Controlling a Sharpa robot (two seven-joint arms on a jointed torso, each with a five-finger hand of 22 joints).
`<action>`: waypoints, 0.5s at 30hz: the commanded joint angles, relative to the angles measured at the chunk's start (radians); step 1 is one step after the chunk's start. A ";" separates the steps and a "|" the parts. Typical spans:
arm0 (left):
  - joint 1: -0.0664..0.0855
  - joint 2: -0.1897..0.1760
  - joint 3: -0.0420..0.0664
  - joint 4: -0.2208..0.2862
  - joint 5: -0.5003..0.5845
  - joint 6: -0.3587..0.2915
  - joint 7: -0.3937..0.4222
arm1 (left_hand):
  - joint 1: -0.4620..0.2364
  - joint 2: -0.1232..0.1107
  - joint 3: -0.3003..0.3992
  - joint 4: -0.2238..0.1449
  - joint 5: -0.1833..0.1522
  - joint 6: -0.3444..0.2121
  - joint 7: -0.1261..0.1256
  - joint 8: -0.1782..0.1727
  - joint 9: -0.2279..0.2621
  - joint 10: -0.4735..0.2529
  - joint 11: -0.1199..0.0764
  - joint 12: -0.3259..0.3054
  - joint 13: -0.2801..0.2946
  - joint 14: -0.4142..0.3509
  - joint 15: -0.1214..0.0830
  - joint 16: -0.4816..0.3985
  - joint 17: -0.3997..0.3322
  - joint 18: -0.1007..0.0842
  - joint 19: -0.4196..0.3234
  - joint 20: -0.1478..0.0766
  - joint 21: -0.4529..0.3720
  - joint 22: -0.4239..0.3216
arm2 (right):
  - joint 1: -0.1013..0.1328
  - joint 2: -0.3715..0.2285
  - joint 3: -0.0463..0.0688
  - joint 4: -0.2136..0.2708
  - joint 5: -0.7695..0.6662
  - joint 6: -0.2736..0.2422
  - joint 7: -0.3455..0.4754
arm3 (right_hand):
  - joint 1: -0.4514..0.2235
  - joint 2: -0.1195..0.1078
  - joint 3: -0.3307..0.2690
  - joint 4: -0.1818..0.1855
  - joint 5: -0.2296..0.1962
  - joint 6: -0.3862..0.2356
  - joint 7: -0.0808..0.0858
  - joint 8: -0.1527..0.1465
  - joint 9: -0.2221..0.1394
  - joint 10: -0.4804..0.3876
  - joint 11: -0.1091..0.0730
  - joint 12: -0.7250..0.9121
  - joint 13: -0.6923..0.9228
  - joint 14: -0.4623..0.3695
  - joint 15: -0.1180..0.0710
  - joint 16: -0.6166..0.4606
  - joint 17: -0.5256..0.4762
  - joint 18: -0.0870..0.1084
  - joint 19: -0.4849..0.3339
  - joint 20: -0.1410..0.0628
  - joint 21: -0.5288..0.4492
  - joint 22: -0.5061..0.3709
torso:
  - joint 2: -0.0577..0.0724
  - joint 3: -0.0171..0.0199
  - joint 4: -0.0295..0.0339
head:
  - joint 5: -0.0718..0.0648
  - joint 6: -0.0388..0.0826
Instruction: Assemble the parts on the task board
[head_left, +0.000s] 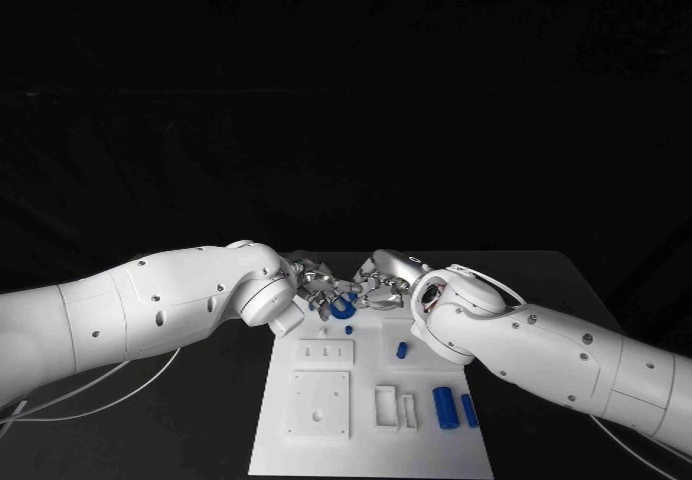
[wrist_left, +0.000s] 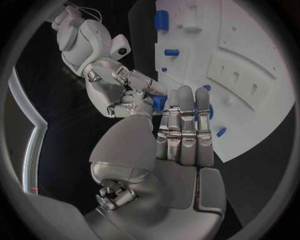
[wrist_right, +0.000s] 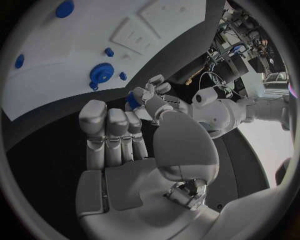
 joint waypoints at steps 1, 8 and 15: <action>0.000 -0.002 0.000 0.001 0.000 -0.009 -0.008 | 0.007 -0.003 0.019 -0.008 0.015 -0.007 0.001 -0.003 0.000 0.027 -0.005 -0.006 -0.001 -0.008 -0.001 -0.004 -0.002 -0.019 -0.006 0.001 -0.006 0.004 | 0.000 -0.001 0.000 0.004 -0.011 0.017 0.003 | 0.004 0.010 0.002 0.007 0.006 0.026 -0.005 0.002 0.001 0.003 -0.007 -0.004 0.001 0.001 -0.006 -0.003 0.001 0.002 0.050 -0.009 -0.001 0.103 | 0.000 0.0002 0.0005 | 0.001 -0.001; 0.000 -0.001 0.000 0.003 -0.002 0.001 -0.014 | 0.011 -0.012 0.087 -0.063 0.061 -0.008 0.003 -0.002 0.001 0.022 -0.004 -0.007 -0.002 -0.010 -0.001 -0.004 -0.002 -0.017 -0.010 0.001 -0.005 0.015 | 0.000 -0.001 0.000 0.006 -0.011 0.017 0.003 | 0.004 0.009 0.001 0.008 0.005 0.027 -0.006 0.002 0.001 0.003 -0.008 -0.005 0.001 0.001 -0.006 -0.004 0.001 0.002 0.050 -0.009 -0.002 0.103 | 0.000 0.0011 -0.0001 | 0.002 -0.003; -0.001 0.000 0.000 0.007 -0.002 0.022 -0.016 | 0.045 -0.010 0.134 -0.148 0.054 0.012 0.001 0.000 0.007 0.022 -0.006 -0.008 -0.003 -0.013 -0.003 -0.001 0.001 -0.014 -0.019 -0.001 0.005 0.033 | 0.000 0.000 0.000 0.004 -0.011 0.017 0.001 | 0.004 0.010 0.000 0.009 0.005 0.027 -0.006 0.002 0.001 0.002 -0.008 -0.006 0.000 0.001 -0.006 -0.004 0.001 0.002 0.050 -0.009 -0.002 0.103 | 0.000 0.0012 -0.0010 | -0.001 -0.004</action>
